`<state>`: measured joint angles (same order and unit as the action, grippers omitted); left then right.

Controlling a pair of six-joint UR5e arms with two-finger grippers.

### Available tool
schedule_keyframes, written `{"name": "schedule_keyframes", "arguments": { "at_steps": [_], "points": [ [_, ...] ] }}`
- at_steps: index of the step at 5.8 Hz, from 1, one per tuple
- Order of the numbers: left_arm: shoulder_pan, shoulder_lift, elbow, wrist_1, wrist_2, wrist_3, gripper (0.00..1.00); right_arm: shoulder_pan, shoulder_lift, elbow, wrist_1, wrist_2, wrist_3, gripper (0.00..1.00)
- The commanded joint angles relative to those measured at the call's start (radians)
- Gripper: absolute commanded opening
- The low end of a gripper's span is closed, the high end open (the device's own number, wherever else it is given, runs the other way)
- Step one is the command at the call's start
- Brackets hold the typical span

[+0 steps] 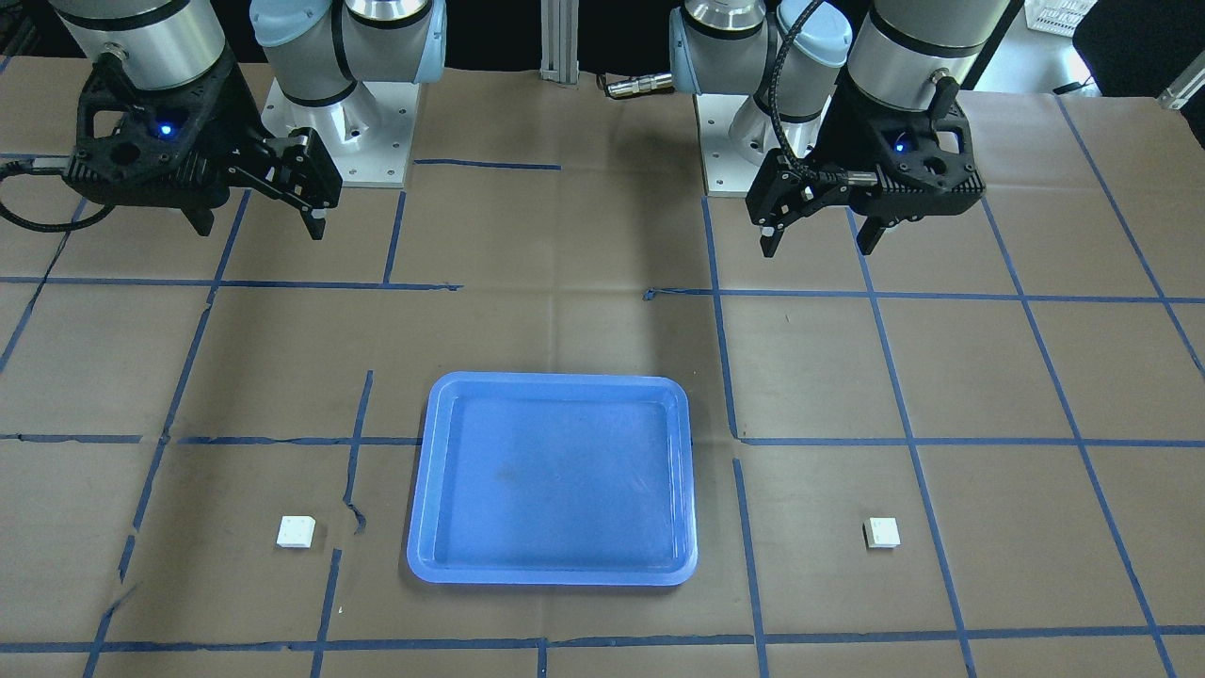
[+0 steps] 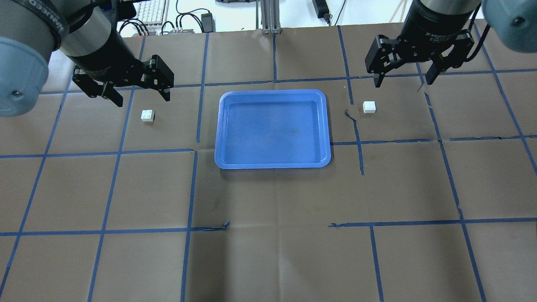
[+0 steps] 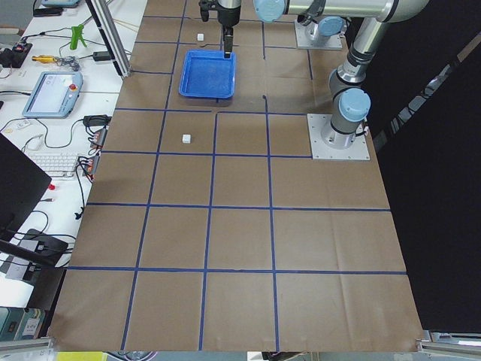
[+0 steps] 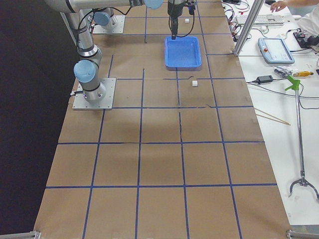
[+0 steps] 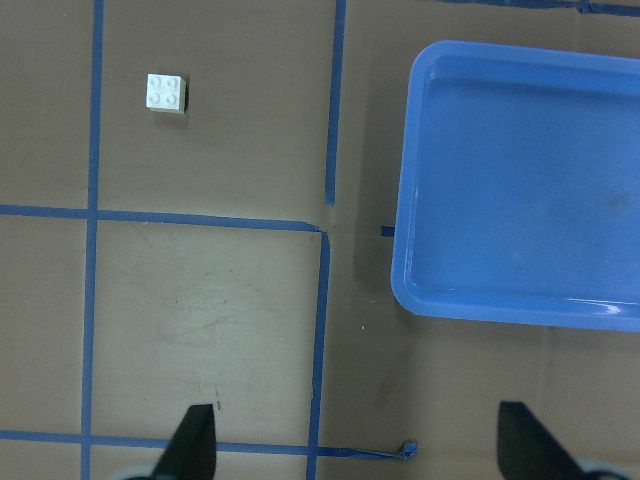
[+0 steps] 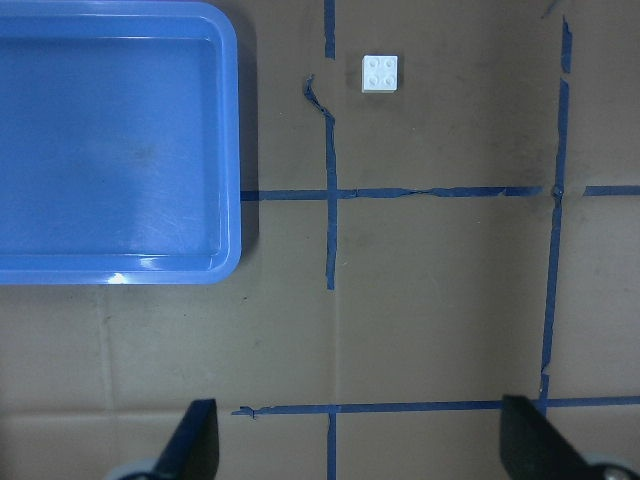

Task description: Assemble white blocks and place on blue tray

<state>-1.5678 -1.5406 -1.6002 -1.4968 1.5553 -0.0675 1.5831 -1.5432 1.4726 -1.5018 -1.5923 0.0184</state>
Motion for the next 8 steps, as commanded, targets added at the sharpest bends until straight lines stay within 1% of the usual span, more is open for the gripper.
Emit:
{"name": "schedule_keyframes", "arguments": {
  "at_steps": [1,8],
  "points": [
    [-0.001,-0.001,0.000,-0.003,0.000,0.000,0.99,0.000,0.000,0.000,0.000,0.000,0.000,1.00],
    [-0.002,0.005,-0.001,-0.017,0.002,0.000,0.99,0.002,-0.011,0.008,0.002,0.000,0.000,1.00]
  ]
}}
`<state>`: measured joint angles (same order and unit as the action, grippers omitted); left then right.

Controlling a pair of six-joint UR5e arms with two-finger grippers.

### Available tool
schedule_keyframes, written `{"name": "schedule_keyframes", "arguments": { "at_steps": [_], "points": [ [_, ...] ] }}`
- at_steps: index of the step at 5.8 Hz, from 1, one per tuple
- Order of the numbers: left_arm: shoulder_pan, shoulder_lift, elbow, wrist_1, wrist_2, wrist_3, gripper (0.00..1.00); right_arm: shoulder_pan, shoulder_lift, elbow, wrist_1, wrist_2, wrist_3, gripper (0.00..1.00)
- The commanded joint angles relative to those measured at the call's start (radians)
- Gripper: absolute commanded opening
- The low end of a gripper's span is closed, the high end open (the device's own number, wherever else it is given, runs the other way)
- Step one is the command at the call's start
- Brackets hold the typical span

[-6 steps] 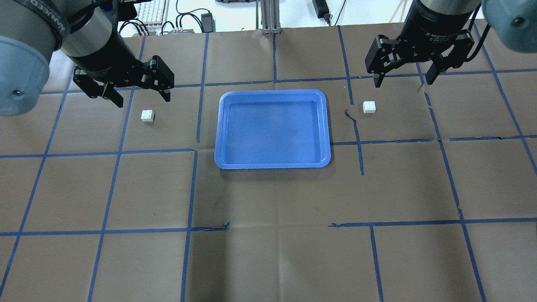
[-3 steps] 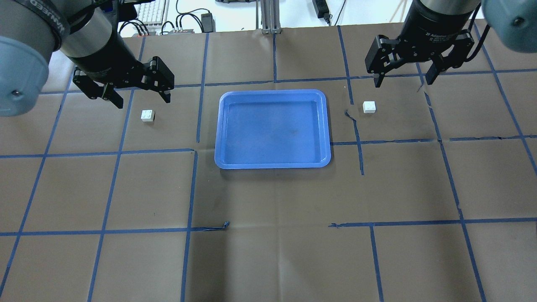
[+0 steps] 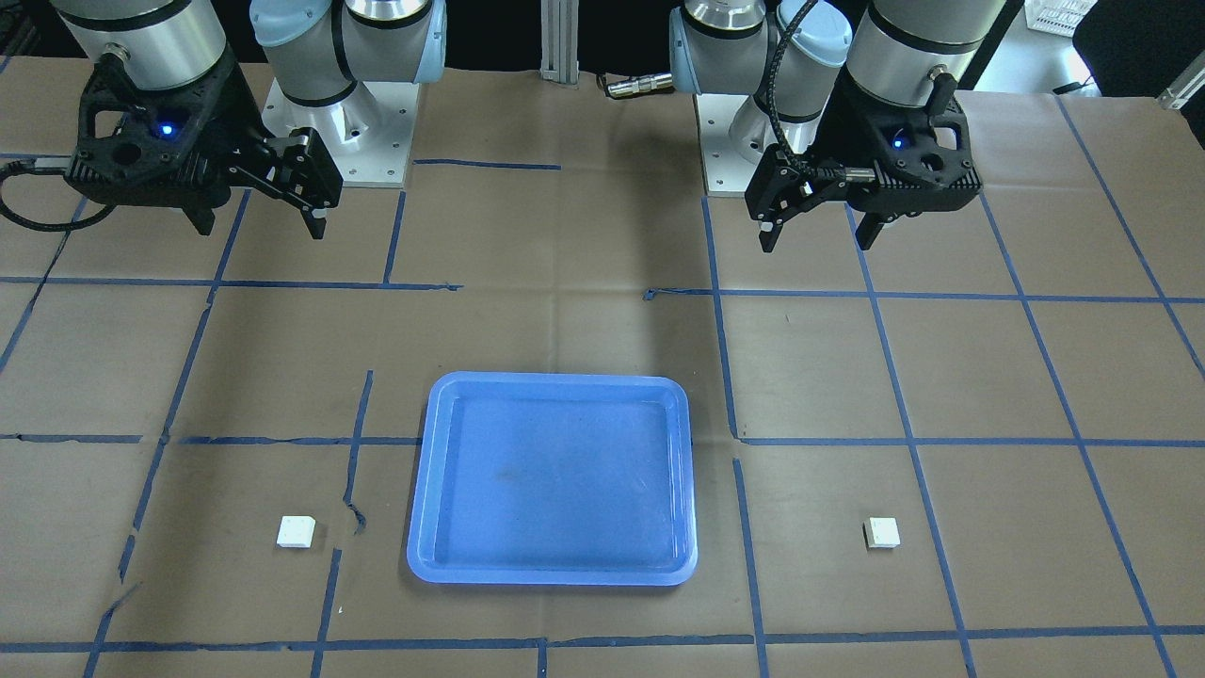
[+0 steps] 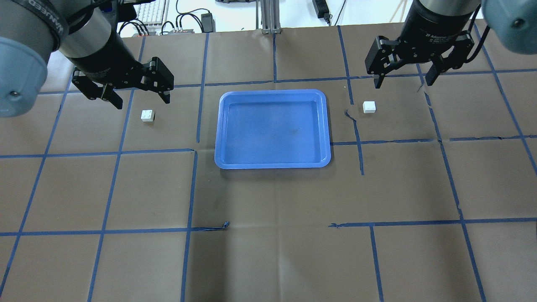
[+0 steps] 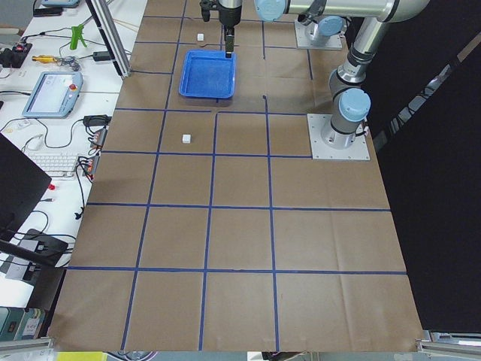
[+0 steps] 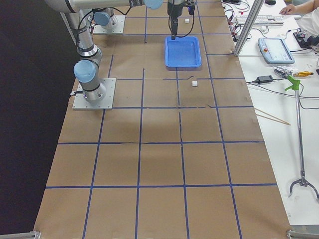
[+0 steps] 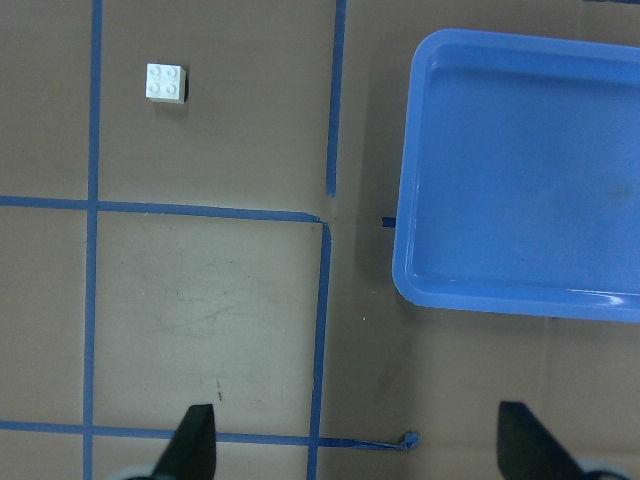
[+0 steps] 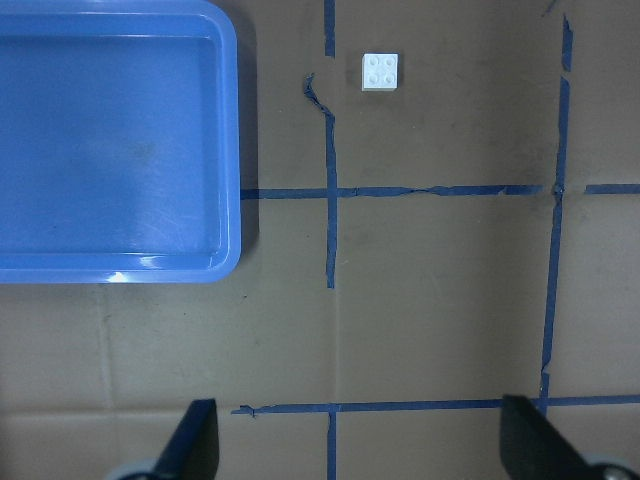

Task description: Assemble white blocks and place on blue tray

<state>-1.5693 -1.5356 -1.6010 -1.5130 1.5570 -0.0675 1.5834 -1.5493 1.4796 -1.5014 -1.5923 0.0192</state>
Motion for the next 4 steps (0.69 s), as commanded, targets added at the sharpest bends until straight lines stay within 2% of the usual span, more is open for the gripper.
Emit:
{"name": "schedule_keyframes", "arguments": {
  "at_steps": [1,4],
  "points": [
    [0.000,0.000,-0.002,0.000,0.002,0.000,0.99,0.001,-0.005,-0.002,0.001,0.000,-0.001,1.00],
    [0.000,0.006,-0.005,-0.003,0.000,0.001,0.99,0.001,-0.005,-0.001,0.001,0.000,-0.001,1.00]
  ]
}}
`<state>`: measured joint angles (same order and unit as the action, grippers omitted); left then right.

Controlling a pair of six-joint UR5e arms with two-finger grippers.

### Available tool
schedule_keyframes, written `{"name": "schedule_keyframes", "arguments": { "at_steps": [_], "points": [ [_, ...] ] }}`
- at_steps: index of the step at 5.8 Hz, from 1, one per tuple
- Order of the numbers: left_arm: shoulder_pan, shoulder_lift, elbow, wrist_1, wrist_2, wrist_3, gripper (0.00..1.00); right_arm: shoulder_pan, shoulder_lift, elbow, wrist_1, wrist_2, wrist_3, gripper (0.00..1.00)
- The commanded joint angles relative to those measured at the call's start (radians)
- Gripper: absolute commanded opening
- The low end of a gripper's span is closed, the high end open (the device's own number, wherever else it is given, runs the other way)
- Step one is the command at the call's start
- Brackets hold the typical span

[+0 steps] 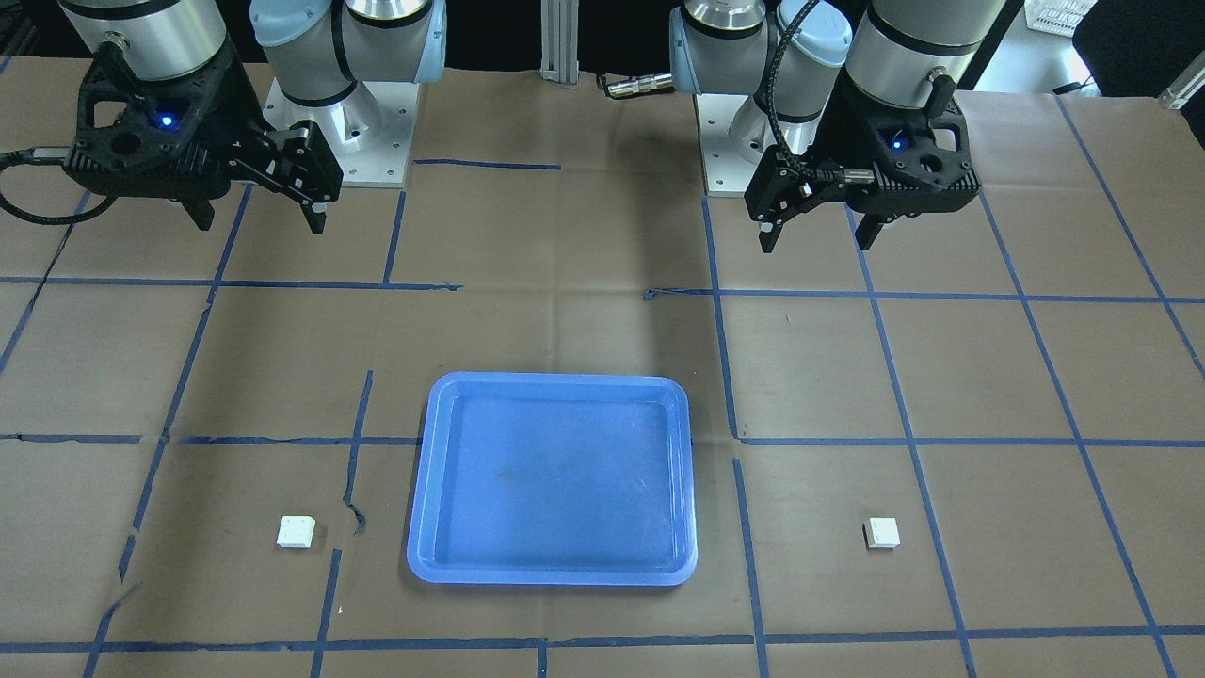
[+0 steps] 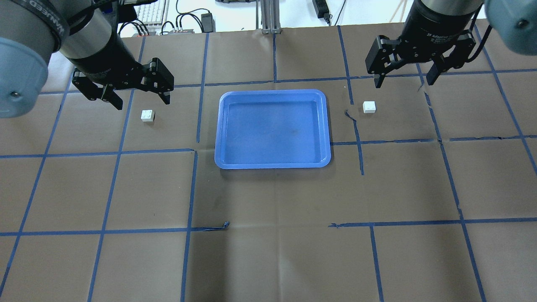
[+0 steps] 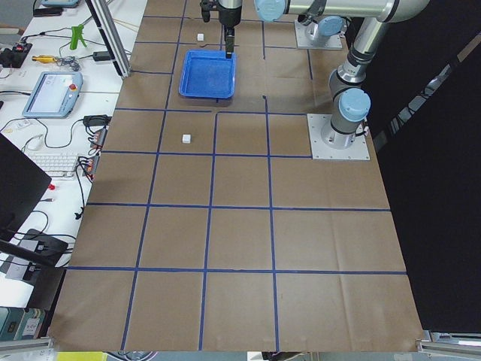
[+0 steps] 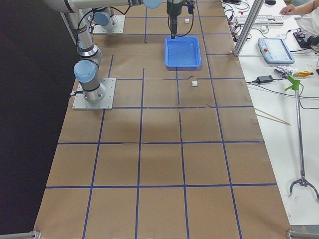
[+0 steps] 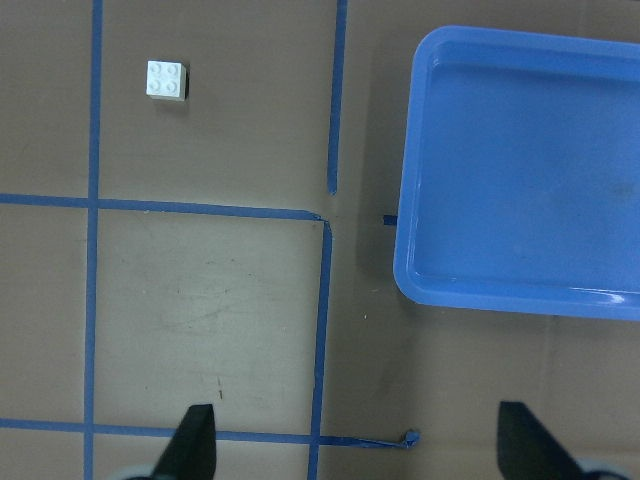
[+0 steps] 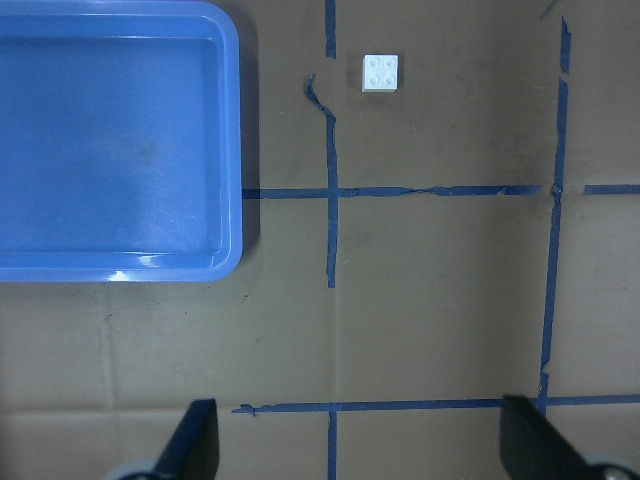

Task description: Assemble white blocks and place on blue tray

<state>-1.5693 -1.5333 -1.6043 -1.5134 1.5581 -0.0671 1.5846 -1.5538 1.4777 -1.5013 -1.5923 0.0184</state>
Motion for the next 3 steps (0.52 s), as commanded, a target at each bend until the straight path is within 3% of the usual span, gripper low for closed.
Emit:
{"name": "schedule_keyframes", "arguments": {
  "at_steps": [1,3],
  "points": [
    [0.000,0.004,-0.003,-0.002,0.000,0.004,0.99,0.000,0.000,0.001,0.001,0.000,0.000,1.00],
    [0.024,0.009,-0.006,-0.004,0.049,0.032,0.99,-0.009,0.001,-0.002,0.001,0.044,-0.103,1.00]
  ]
}}
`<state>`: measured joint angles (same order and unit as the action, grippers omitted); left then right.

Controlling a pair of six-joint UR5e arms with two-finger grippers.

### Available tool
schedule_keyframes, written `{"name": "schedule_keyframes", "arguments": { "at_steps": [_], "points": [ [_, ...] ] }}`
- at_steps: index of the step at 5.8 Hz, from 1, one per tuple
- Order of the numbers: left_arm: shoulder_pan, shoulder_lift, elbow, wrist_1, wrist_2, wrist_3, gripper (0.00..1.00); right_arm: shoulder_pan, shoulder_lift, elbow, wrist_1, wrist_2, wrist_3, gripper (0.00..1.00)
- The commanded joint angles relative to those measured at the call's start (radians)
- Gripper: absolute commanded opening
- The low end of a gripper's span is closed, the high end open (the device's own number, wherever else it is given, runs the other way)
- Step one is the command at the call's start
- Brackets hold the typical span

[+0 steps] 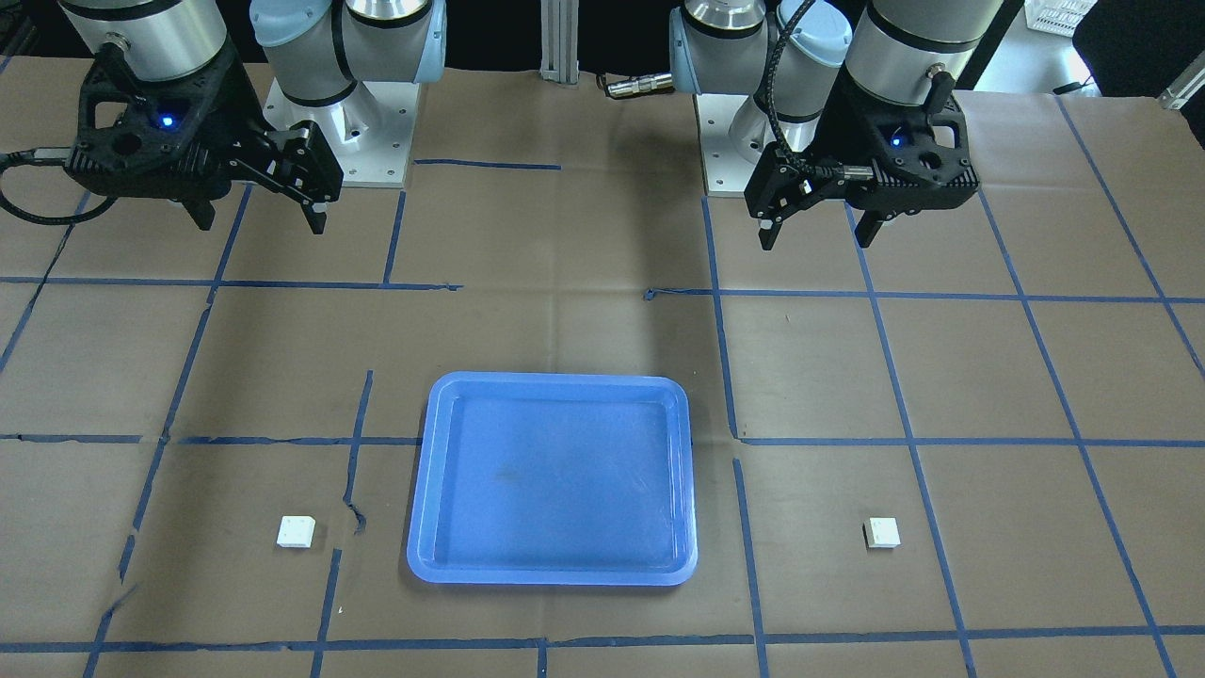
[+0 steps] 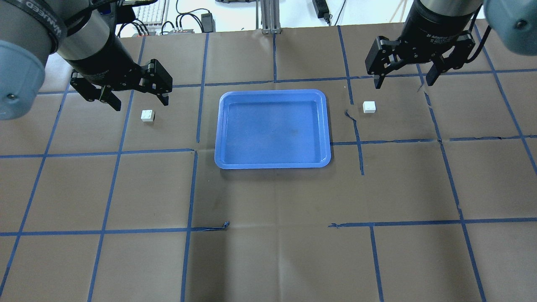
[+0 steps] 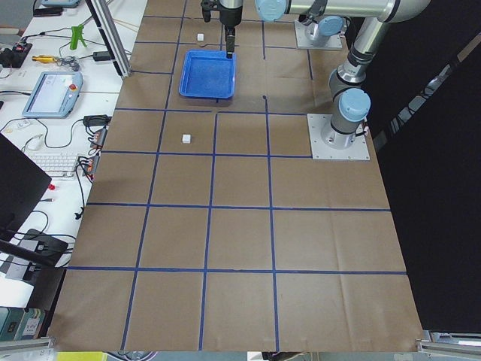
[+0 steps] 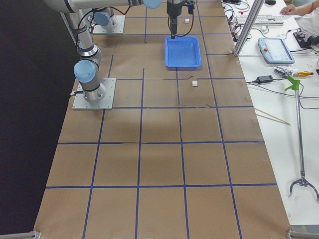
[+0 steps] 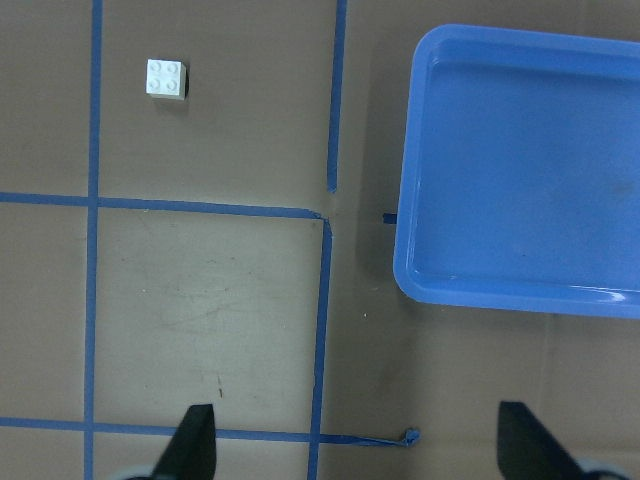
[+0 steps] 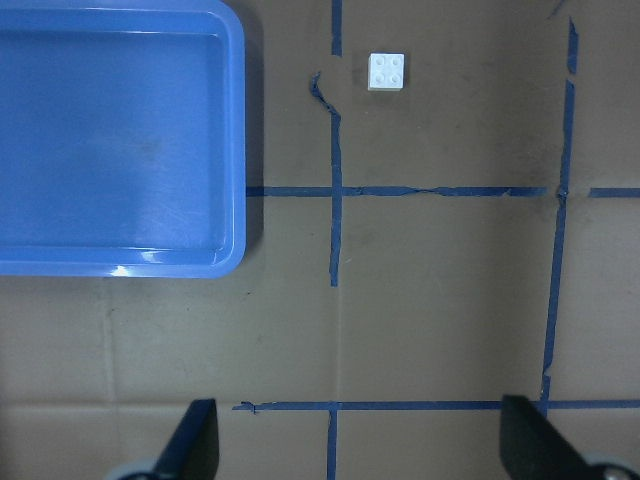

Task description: Assemble white blocks and place on blue tray

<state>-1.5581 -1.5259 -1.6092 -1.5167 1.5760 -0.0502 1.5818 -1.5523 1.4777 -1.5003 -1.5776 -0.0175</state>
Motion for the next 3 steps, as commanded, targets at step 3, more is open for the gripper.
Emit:
{"name": "schedule_keyframes", "arguments": {
  "at_steps": [3],
  "points": [
    [0.186,-0.177,-0.055,0.218,0.027,0.152,0.99,-0.012,0.014,-0.001,-0.005,0.051,-0.658,1.00]
  ]
}}
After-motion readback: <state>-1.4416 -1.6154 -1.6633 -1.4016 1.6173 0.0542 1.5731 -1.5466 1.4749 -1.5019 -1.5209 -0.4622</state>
